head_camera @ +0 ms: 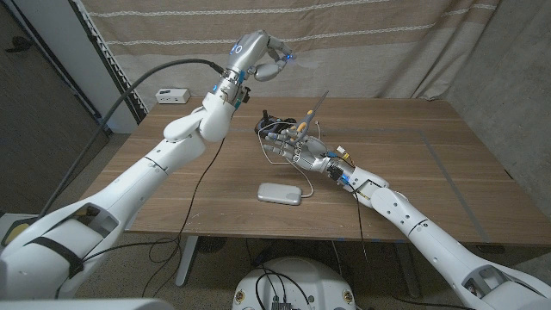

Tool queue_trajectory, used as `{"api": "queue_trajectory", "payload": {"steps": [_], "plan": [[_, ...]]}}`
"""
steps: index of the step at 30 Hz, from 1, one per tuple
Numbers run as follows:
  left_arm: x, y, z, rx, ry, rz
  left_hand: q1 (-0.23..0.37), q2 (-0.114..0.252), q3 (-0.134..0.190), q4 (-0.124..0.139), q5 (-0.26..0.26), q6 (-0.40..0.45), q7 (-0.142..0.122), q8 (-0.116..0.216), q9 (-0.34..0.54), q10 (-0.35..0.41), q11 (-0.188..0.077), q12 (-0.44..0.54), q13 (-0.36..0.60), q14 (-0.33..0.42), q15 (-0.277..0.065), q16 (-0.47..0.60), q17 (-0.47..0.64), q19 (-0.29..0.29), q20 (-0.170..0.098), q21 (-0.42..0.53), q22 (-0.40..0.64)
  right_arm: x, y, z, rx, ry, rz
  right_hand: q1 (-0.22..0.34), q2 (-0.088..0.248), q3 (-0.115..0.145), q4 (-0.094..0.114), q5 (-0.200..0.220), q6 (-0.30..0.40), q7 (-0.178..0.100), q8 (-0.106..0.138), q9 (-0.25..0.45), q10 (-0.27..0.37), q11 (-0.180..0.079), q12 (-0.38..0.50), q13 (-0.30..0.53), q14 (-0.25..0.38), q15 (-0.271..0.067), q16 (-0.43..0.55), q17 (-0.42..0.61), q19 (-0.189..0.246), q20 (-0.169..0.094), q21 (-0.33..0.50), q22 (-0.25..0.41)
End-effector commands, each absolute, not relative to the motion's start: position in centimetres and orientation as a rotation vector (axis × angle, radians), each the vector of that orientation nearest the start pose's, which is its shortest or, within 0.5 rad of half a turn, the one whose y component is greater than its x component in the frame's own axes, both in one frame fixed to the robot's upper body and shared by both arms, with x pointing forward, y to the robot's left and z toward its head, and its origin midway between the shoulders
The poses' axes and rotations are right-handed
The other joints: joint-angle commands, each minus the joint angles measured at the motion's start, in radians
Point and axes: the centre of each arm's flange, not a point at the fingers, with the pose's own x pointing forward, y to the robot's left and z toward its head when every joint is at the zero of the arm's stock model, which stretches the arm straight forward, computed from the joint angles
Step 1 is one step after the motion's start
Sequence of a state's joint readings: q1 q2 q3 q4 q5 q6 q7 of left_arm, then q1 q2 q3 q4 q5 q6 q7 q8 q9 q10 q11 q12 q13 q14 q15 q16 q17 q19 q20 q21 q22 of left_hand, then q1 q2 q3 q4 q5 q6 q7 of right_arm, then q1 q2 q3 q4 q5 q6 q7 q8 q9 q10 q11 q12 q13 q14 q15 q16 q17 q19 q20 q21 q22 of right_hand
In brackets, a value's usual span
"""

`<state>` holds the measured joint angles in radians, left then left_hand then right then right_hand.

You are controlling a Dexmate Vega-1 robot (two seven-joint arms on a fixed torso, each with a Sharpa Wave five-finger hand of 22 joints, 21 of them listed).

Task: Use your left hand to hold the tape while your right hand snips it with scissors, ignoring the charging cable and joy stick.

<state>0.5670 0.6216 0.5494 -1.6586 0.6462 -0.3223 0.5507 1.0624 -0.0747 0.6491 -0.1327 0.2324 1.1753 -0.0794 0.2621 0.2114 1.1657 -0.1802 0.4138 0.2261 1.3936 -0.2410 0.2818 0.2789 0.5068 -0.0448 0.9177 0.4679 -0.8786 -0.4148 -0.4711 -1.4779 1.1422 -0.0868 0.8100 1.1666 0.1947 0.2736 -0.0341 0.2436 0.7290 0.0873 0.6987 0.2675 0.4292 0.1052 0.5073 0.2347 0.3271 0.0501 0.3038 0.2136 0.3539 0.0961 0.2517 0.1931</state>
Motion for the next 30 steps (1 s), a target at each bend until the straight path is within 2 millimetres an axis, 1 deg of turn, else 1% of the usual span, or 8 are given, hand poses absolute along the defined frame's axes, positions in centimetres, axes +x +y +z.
{"api": "queue_trajectory", "payload": {"steps": [1,6,11,15,18,21,24,30], "plan": [[51.2,16.2,16.7,1.08,-1.556,0.234,-0.001,0.005,-0.003,-0.001,-0.005,0.0,0.011,-0.003,0.005,0.047,-0.025,0.004,0.198,0.002,0.005,0.004,0.001,0.004,-0.128,0.014,0.003,56.7,-10.8,-5.1,0.437,-0.405,1.285,0.013,0.012,0.007,0.007,-0.009,0.001,-0.01,-0.005,0.004,0.094,-0.089,0.009,0.005,-0.001,-0.002,0.001,0.002,-0.008,0.003,0.002,0.005],[51.0,16.3,16.5,1.084,-1.56,0.26,0.0,0.004,-0.004,-0.002,-0.006,0.002,0.008,-0.002,0.006,0.048,-0.025,0.004,0.197,0.005,0.005,0.005,0.001,0.003,-0.128,0.017,0.002,56.5,-11.1,-5.0,0.431,-0.406,1.287,0.011,0.012,0.008,0.009,-0.015,0.004,-0.013,-0.008,0.004,0.097,-0.095,0.011,0.007,-0.005,-0.004,0.0,0.001,-0.012,0.009,0.001,0.005],[51.1,16.3,16.3,1.087,-1.556,0.255,-0.001,0.002,-0.004,-0.002,-0.006,0.003,0.006,-0.002,0.006,0.049,-0.024,0.004,0.196,0.005,0.005,0.006,0.001,0.002,-0.127,0.019,0.001,56.5,-11.5,-4.9,0.427,-0.402,1.28,0.009,0.012,0.009,0.012,-0.019,0.004,-0.014,-0.01,0.006,0.098,-0.092,0.012,0.008,-0.006,-0.003,0.0,0.0,-0.015,0.017,0.0,0.006],[51.1,16.3,16.2,1.091,-1.553,0.269,-0.002,0.001,-0.005,-0.002,-0.006,0.003,0.005,-0.003,0.006,0.049,-0.025,0.004,0.197,0.005,0.005,0.006,0.001,0.0,-0.126,0.019,0.0,56.6,-11.6,-4.9,0.431,-0.403,1.279,0.007,0.011,0.009,0.013,-0.023,0.005,-0.016,-0.013,0.005,0.103,-0.094,0.014,0.008,-0.005,-0.006,0.0,0.0,-0.016,0.018,0.0,0.006],[51.1,16.4,16.0,1.095,-1.554,0.271,-0.004,-0.001,-0.005,-0.001,-0.007,0.004,-0.003,-0.003,0.005,0.048,-0.026,0.003,0.197,0.004,0.005,0.006,0.001,-0.005,-0.125,0.018,-0.002,56.7,-11.5,-5.0,0.435,-0.4,1.281,0.006,0.011,0.01,0.015,-0.026,0.006,-0.017,-0.016,0.005,0.104,-0.093,0.014,0.009,-0.006,-0.009,0.0,-0.001,-0.017,0.018,0.0,0.006],[51.2,16.5,15.9,1.098,-1.547,0.269,-0.004,0.001,-0.004,-0.001,-0.007,0.004,0.0,-0.003,0.005,0.049,-0.026,0.004,0.197,0.003,0.005,0.005,0.0,-0.004,-0.125,0.021,-0.003,56.7,-11.5,-5.1,0.438,-0.402,1.28,0.005,0.011,0.01,0.016,-0.028,0.007,-0.017,-0.017,0.005,0.105,-0.096,0.015,0.009,-0.003,-0.009,0.001,-0.001,-0.018,0.018,0.0,0.006],[51.3,16.7,15.8,1.097,-1.545,0.268,-0.004,0.002,-0.004,0.0,-0.007,0.005,-0.001,-0.004,0.005,0.048,-0.026,0.003,0.196,0.003,0.005,0.005,0.0,-0.004,-0.125,0.023,-0.003,56.6,-11.4,-5.1,0.438,-0.403,1.281,0.003,0.01,0.011,0.017,-0.033,0.008,-0.018,-0.022,0.005,0.107,-0.093,0.016,0.009,0.023,0.012,0.011,-0.002,-0.015,0.02,0.001,0.006],[51.3,16.8,15.6,1.101,-1.54,0.263,-0.005,0.002,-0.004,0.0,-0.008,0.006,-0.003,-0.004,0.004,0.049,-0.026,0.003,0.196,0.003,0.005,0.006,0.0,-0.004,-0.124,0.025,-0.005,56.4,-11.3,-5.4,0.441,-0.394,1.269,0.003,0.008,0.012,0.016,-0.036,0.01,-0.018,-0.024,0.007,0.111,-0.093,0.017,0.009,0.023,0.009,0.011,-0.003,-0.013,0.026,0.002,0.006]]}}
